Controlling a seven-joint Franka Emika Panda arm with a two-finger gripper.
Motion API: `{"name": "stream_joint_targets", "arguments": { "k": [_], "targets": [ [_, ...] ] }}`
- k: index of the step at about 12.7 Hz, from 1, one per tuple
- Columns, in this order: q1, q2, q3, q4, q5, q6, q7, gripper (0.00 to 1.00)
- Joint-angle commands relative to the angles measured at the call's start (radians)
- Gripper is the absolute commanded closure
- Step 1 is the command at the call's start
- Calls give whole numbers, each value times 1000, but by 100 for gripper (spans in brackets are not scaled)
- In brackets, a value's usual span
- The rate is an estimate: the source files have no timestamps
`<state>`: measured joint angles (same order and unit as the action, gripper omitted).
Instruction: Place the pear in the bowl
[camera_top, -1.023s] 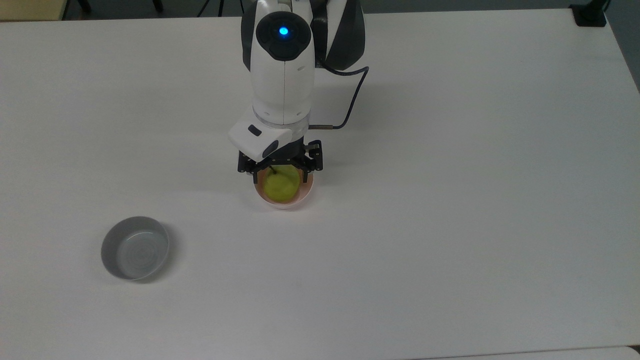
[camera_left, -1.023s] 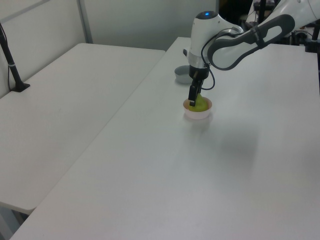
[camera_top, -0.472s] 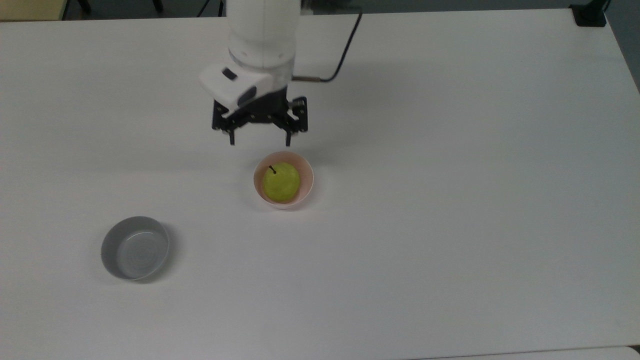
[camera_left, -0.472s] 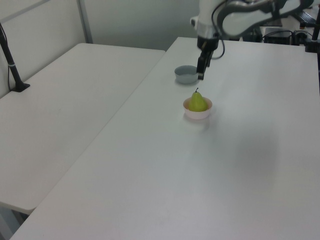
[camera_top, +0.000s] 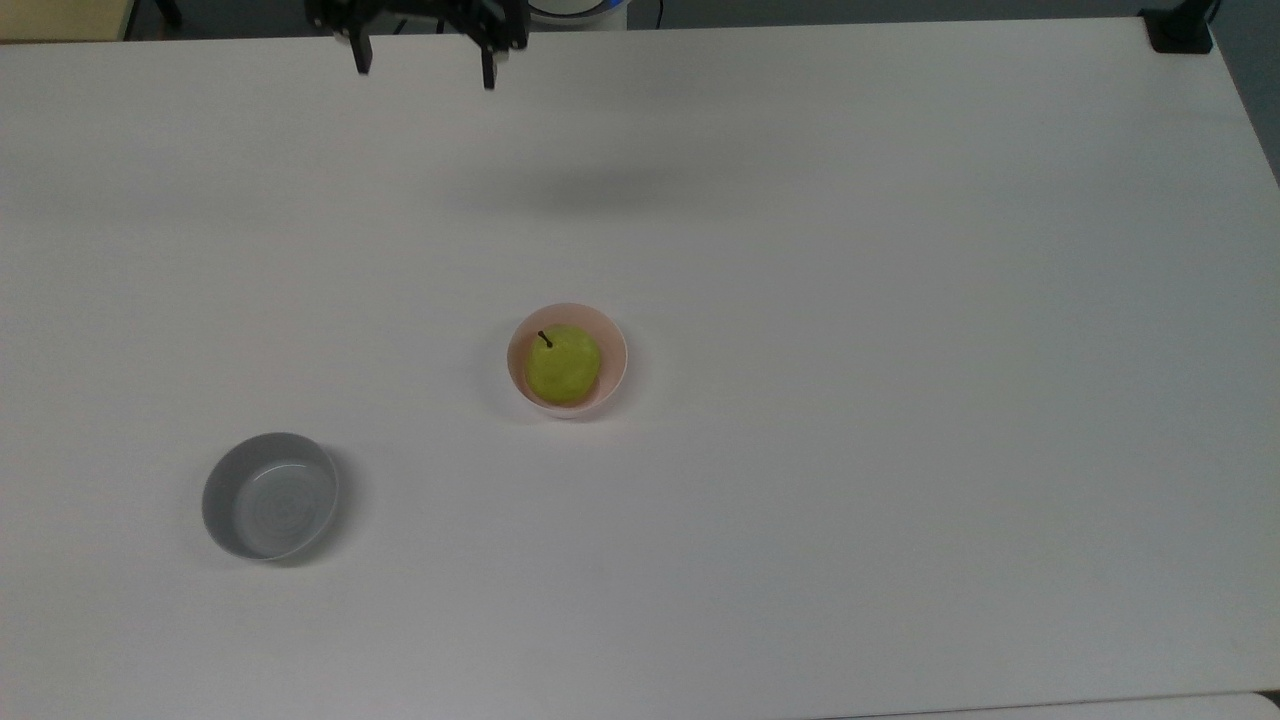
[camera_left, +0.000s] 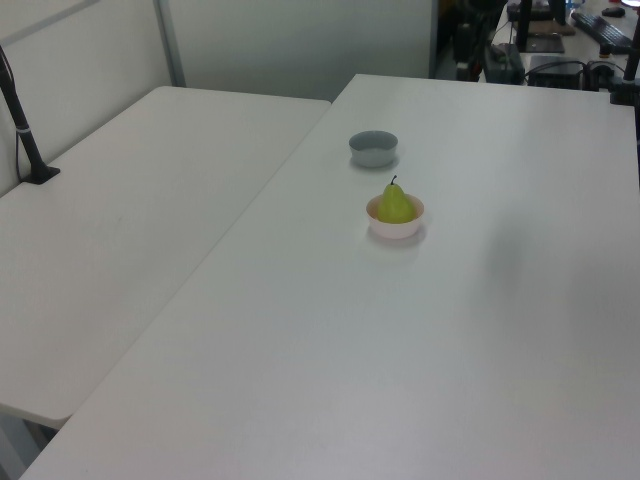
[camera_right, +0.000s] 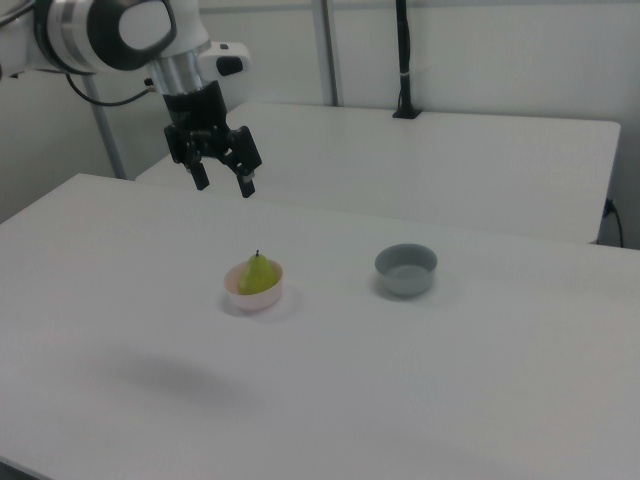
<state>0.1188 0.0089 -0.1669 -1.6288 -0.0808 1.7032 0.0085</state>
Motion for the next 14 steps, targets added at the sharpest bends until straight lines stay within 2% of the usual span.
{"name": "stream_joint_targets", "arguments": {
  "k": [1,6,9,14],
  "targets": [
    [4,-44,0,-13,21,-57,12,0],
    [1,-32,-14,-16,61,10,-87,0],
    [-25,-29,-16,-13,128,38,-111,0],
    [-25,-29,-14,-13,127,36,-111,0]
  ]
}}
